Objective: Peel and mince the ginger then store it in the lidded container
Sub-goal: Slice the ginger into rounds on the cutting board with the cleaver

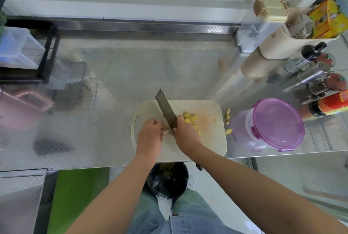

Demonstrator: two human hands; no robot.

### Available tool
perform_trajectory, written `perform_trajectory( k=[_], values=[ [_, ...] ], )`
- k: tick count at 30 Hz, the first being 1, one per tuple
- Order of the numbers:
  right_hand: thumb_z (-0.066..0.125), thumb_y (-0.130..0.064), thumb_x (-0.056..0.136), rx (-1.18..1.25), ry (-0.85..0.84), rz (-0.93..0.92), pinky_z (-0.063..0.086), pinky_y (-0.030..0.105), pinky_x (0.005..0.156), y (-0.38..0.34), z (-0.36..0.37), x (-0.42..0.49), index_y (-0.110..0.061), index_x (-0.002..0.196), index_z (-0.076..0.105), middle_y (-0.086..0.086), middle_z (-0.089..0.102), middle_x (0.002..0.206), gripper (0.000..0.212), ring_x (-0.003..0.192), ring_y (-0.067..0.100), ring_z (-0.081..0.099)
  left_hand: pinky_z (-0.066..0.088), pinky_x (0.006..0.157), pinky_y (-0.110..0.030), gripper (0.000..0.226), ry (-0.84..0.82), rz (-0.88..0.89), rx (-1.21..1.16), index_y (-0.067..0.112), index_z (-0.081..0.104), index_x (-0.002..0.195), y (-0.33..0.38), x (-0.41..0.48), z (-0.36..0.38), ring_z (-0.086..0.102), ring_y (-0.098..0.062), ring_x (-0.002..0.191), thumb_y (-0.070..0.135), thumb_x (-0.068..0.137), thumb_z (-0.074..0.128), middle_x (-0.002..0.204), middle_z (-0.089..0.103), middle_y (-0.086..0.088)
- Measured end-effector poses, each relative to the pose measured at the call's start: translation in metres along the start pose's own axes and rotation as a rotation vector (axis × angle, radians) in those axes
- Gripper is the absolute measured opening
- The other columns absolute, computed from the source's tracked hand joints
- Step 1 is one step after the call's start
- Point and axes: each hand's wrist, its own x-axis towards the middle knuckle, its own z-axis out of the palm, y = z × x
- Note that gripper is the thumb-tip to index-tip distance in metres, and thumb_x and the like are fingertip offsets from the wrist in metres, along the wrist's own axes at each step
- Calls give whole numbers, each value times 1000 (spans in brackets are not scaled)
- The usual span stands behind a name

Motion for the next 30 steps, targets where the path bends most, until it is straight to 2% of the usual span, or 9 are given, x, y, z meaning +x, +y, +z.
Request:
perform_trajectory(
  k=[2,4,9,14,17,20,25,28,30],
  values=[
    [40,-18,100,54,27,-20,46,42,65,4,-5,-2,-9,112,36,17,59,93,15,84,38,56,47,60,-36,12,32,-20,-16,9,69,85,1,0,-3,55,-25,76,7,75,76,80,59,-7],
    [41,-18,100,97,29,-61,47,44,65,5,-13,-4,-10,108,36,14,57,89,13,80,37,55,46,64,-34,13,31,-39,0,12,68,91,2,0,-6,57,-24,79,12,79,73,82,63,-5],
    [42,-15,97,5,-2,-137,39,37,56,6,-18,-7,-17,98,32,13,57,82,10,73,37,56,41,69,-32,13,-4,-56,24,11,71,97,4,1,-11,58,-26,86,15,85,68,89,66,-8],
    [40,-8,95,-109,-33,-114,38,37,63,4,-11,-10,-13,122,34,17,58,95,28,87,38,56,46,65,-36,8,1,-35,-2,6,74,88,5,3,-11,62,-33,76,8,83,69,81,66,-12],
    [39,-6,95,-114,-35,-103,40,38,64,3,-12,-15,-12,120,35,12,55,91,27,85,36,55,47,65,-38,7,-10,-19,-1,3,74,85,4,4,-11,62,-34,75,5,83,67,82,66,-14],
    [40,-2,93,-139,-55,-92,37,35,61,-2,-14,-19,-12,119,36,8,50,85,28,75,29,48,40,62,-34,10,-67,-4,69,4,72,87,5,7,-9,61,-32,80,4,85,63,85,65,-11],
    [41,4,90,-211,-75,-85,35,35,60,-14,-15,-11,-11,119,36,9,55,91,33,74,27,47,36,58,-32,12,-77,55,158,7,73,87,5,10,-8,62,-33,76,-1,81,67,79,66,-12],
    [41,4,90,-224,-66,-98,36,36,59,-17,-13,-9,-12,114,36,10,60,94,30,81,30,58,40,66,-34,16,-117,39,214,9,72,98,4,12,-9,62,-30,89,6,89,59,93,67,-10],
    [41,3,91,-216,-60,-96,37,36,58,-18,-11,-9,-12,113,35,11,60,93,28,78,30,56,42,69,-34,18,-132,31,223,11,72,100,4,13,-11,62,-29,91,8,91,56,96,67,-9]
  ],
)
